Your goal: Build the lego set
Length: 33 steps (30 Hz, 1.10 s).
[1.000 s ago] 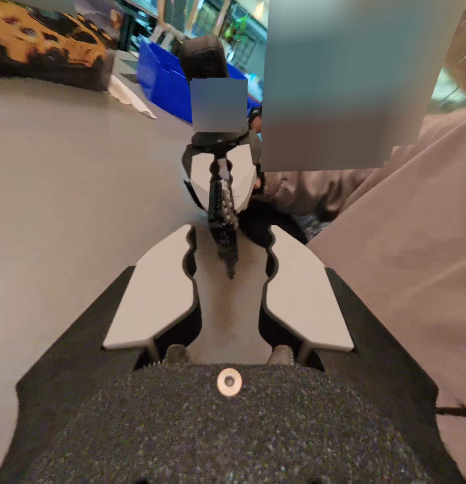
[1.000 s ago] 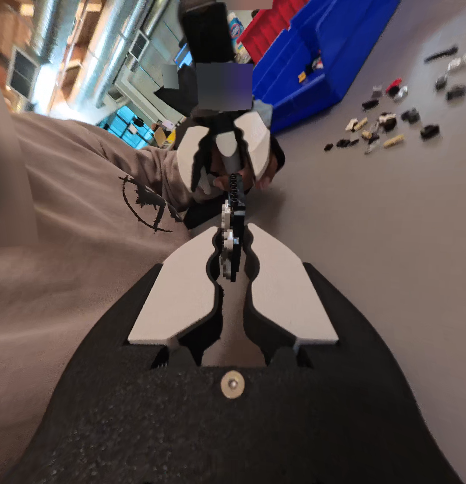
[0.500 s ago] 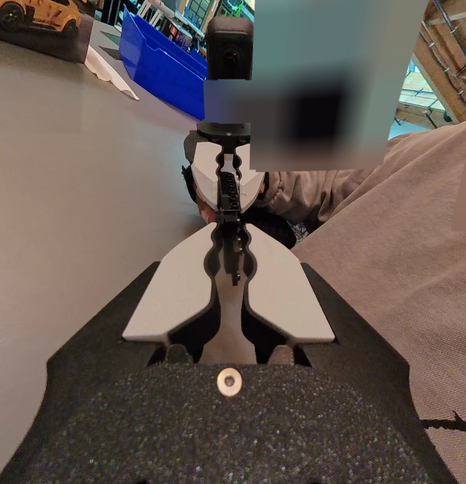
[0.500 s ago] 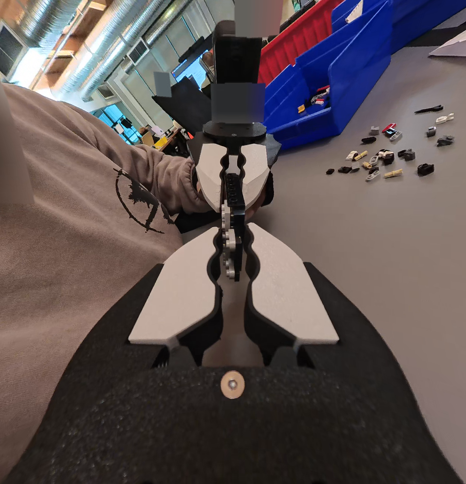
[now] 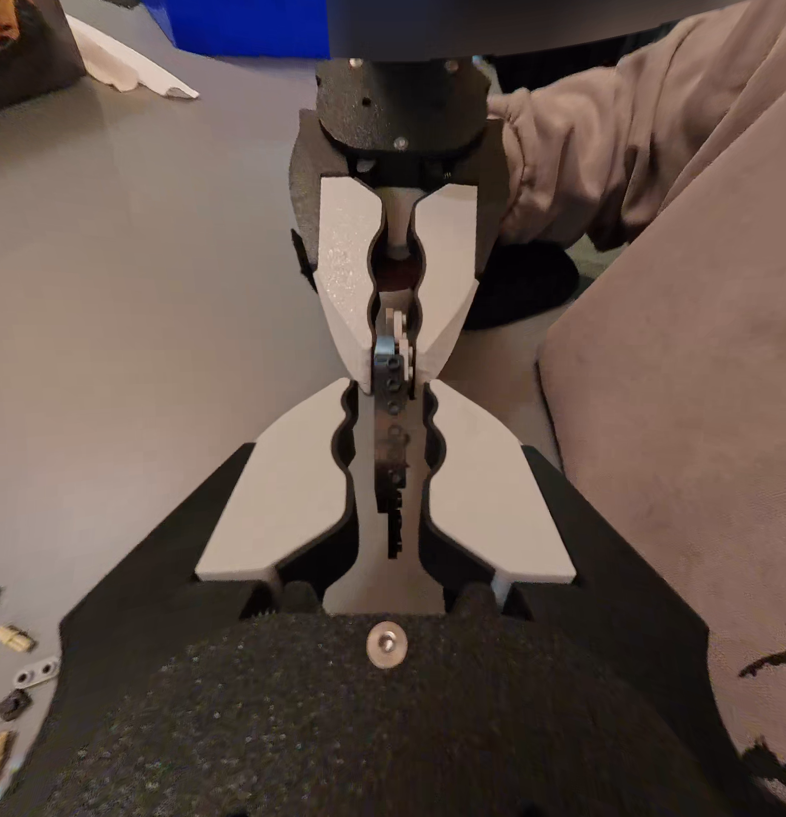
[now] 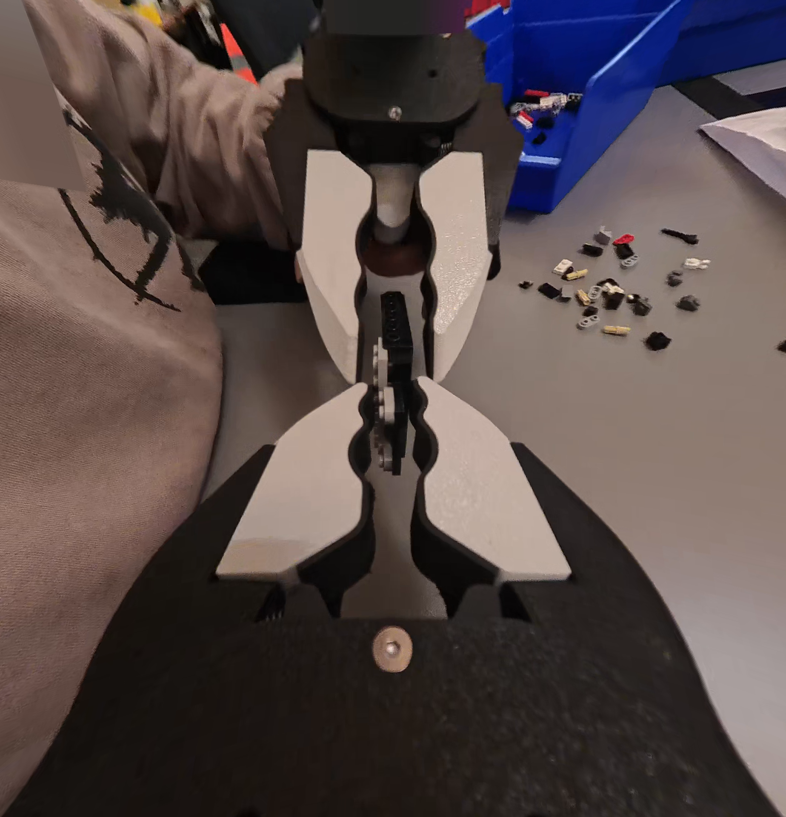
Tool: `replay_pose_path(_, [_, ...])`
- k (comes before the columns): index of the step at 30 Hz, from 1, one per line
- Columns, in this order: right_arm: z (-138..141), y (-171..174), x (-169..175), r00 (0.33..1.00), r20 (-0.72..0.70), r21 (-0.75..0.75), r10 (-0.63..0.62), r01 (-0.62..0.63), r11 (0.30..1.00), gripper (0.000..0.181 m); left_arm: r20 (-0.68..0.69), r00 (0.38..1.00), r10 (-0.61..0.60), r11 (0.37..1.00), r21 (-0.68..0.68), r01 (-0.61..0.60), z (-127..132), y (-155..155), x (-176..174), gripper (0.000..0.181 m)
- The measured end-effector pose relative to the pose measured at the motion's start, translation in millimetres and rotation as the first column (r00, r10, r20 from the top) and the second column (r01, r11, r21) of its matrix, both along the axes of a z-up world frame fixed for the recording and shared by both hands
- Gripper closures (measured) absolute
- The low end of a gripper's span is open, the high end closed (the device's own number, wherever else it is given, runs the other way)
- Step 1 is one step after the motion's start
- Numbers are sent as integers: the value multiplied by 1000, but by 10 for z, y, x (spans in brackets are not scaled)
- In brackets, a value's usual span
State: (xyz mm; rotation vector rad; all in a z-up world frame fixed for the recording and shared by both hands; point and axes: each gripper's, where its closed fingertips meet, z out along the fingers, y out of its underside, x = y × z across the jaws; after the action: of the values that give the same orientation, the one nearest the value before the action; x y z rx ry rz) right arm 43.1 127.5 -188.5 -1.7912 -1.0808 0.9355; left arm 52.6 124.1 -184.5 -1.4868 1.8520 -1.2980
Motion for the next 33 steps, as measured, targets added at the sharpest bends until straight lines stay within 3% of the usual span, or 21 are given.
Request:
replay_pose_path(9, [-60, -12, -12, 994, 104, 68, -33, 26, 997, 166, 0, 1000, 26, 999, 27, -26, -45, 0, -25, 164])
replay_pose_path(27, [-26, -101, -100, 999, 27, 25, 42, -42, 999, 167, 59, 998, 15, 998, 54, -18, -23, -94, -119, 169])
replay_pose_path(30, [-21, -82, -109, 999, 42, 43, 30, -32, 999, 167, 63, 998, 17, 997, 70, -22, -3, -104, -127, 162])
replay_pose_path(33, [-4, -75, -126, 998, 55, 82, 20, -25, 996, 167, 80, 996, 34, 997, 70, -40, 29, -85, -129, 167])
